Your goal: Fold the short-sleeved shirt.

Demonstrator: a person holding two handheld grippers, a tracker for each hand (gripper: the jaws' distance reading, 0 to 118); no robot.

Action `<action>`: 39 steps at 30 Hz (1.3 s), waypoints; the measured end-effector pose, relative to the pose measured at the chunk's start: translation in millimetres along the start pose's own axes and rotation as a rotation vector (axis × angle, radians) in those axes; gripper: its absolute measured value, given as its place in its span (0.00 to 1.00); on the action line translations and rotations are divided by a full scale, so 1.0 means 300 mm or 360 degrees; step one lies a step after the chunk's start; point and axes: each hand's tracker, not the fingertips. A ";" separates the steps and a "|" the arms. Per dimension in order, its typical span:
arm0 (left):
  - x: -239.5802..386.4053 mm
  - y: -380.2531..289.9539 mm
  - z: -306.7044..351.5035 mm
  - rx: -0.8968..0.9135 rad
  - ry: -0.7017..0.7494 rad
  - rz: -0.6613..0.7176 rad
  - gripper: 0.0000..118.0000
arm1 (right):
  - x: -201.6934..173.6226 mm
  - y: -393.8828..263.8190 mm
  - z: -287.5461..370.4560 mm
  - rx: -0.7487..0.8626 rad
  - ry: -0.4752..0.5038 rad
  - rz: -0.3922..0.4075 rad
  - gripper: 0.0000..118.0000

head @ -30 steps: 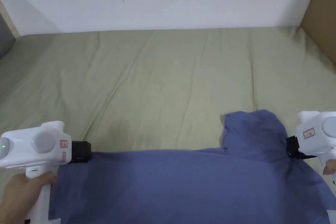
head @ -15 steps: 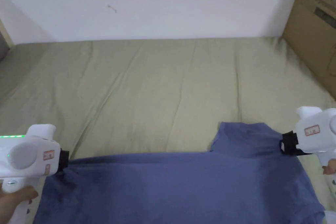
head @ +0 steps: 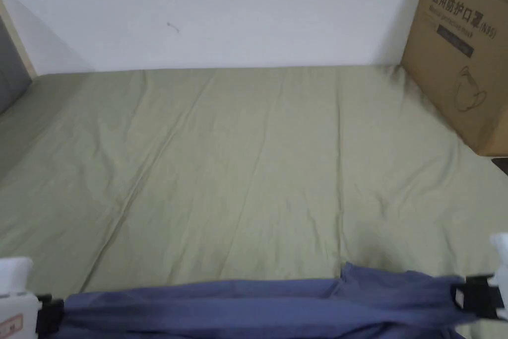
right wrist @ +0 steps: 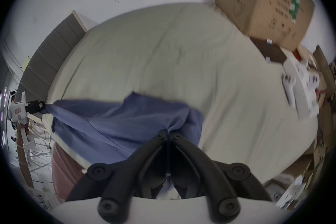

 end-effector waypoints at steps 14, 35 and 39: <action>-0.113 -0.134 -0.004 -0.0005 0.0147 0.0159 0.82 | -0.039 -0.216 -0.027 -0.0013 -0.0206 -0.0045 0.77; -0.269 -0.244 -0.039 0.0000 -0.0470 0.0940 0.96 | -0.691 -0.153 -0.196 0.0194 0.0160 0.0247 0.02; -0.291 -0.296 -0.115 -0.0053 -0.0619 0.1068 0.98 | -0.718 -0.156 -0.233 0.0145 0.0191 0.0268 0.02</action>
